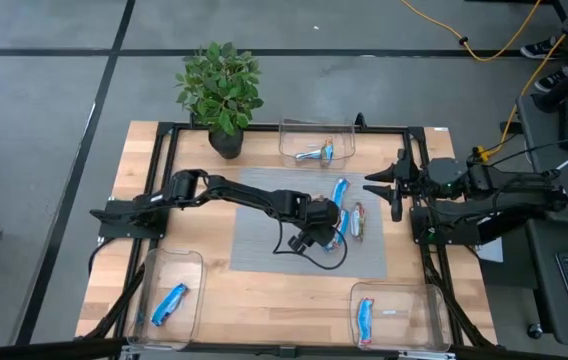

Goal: Pick and place Granola Bars by type
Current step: Put the blue granola bar into the bottom left transparent bin

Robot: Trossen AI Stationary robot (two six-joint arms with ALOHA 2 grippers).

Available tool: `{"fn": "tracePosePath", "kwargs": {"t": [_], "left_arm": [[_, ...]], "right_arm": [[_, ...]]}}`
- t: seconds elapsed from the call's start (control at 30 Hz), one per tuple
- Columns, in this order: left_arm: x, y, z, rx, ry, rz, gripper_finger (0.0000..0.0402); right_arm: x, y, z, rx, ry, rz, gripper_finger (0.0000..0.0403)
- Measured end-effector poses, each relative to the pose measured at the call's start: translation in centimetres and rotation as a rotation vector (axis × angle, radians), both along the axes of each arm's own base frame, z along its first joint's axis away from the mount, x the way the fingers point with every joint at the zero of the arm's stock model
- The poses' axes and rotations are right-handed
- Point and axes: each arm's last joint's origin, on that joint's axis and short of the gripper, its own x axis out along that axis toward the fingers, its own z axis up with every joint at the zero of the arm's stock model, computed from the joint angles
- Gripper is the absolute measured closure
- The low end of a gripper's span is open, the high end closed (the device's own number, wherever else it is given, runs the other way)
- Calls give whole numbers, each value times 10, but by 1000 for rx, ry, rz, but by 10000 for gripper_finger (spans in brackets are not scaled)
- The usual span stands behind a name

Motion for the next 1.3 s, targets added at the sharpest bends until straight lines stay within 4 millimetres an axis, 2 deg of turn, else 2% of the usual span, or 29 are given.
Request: {"fn": "tracePosePath", "kwargs": {"t": [0.63, 0.93, 1.3], "left_arm": [[-1, 1, -3, -52, 19, 87, 394], [-1, 1, -2, -68, 20, 111, 400], [3, 2, 33, -96, -61, 213, 401]], "right_arm": [[0, 0, -1, -3, 8, 1, 276], [-1, 0, -1, -3, 15, 1, 276], [-1, 0, -2, -3, 24, 0, 276]]}}
